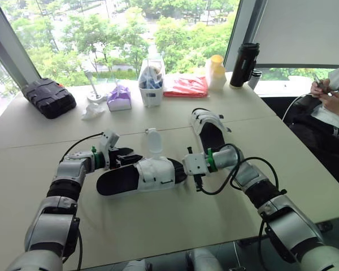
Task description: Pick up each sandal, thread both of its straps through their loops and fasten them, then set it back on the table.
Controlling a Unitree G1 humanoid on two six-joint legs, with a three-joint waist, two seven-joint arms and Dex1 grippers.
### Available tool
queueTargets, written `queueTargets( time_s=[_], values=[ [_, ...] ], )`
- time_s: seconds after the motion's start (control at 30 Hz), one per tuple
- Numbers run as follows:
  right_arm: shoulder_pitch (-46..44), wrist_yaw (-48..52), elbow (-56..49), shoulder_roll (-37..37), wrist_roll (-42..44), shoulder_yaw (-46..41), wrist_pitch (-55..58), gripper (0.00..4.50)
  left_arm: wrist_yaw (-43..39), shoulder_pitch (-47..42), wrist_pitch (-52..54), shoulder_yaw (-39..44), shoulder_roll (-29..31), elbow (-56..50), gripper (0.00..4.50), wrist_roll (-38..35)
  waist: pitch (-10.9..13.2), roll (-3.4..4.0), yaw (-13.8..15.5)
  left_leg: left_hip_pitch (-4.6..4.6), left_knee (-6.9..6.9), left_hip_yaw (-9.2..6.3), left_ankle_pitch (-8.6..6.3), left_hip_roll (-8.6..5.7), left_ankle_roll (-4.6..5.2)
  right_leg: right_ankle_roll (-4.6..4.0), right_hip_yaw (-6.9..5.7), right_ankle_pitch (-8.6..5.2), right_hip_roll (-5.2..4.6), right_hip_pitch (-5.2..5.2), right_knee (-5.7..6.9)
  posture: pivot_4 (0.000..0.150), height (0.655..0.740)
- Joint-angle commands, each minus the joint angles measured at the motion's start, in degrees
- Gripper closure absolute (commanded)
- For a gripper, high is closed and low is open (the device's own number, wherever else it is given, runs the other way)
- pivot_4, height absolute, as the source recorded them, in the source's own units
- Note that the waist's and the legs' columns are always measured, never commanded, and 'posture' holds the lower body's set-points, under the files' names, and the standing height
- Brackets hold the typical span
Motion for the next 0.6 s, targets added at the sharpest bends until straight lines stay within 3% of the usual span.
queueTargets(
  time_s=[0.03,0.1,0.23,0.43,0.6],
  values=[
    [0.6,0.2,1.9,0.0,-2.3,1.3,0.8,4.5,0.3,-1.8,1.0,4.0,-0.4,0.6,0.92,-3.1,0.0,0.0,0.0,0.0,0.01,0.0,0.0,0.0,0.0,0.0,0.0,0.0,0.0,0.0,0.02,0.15,0.74],
    [0.5,0.2,1.9,0.0,-2.4,1.3,0.7,4.5,-2.0,-2.5,5.7,8.0,-1.3,-1.8,0.92,-8.9,0.0,-0.02,0.0,0.0,0.01,0.01,0.0,0.01,0.0,0.0,-0.01,0.0,0.02,-0.01,0.04,0.15,0.74],
    [0.6,0.2,1.9,-0.2,-2.4,1.3,0.7,4.5,-1.5,-3.9,11.7,12.2,-1.8,-2.5,0.92,-13.7,0.0,-0.06,-0.1,-0.03,0.03,0.0,0.0,0.01,0.0,0.0,-0.03,0.0,0.02,-0.01,0.04,0.15,0.74],
    [0.7,0.2,1.6,-0.2,-2.4,1.3,0.9,4.5,-3.6,-4.4,19.5,11.4,-2.8,-4.8,0.92,-16.4,0.0,-0.05,-0.2,-0.02,0.03,-0.01,0.0,0.0,0.0,0.0,-0.03,0.0,0.02,-0.01,0.05,0.15,0.74],
    [1.1,0.2,0.6,-0.2,-2.2,1.3,1.3,4.5,-4.6,-4.9,21.1,7.4,-4.1,-3.7,0.92,-13.9,0.0,-0.06,-0.2,-0.02,0.03,0.0,0.01,0.0,-0.01,0.0,-0.03,0.0,0.02,-0.01,0.05,0.15,0.74]
  ],
)
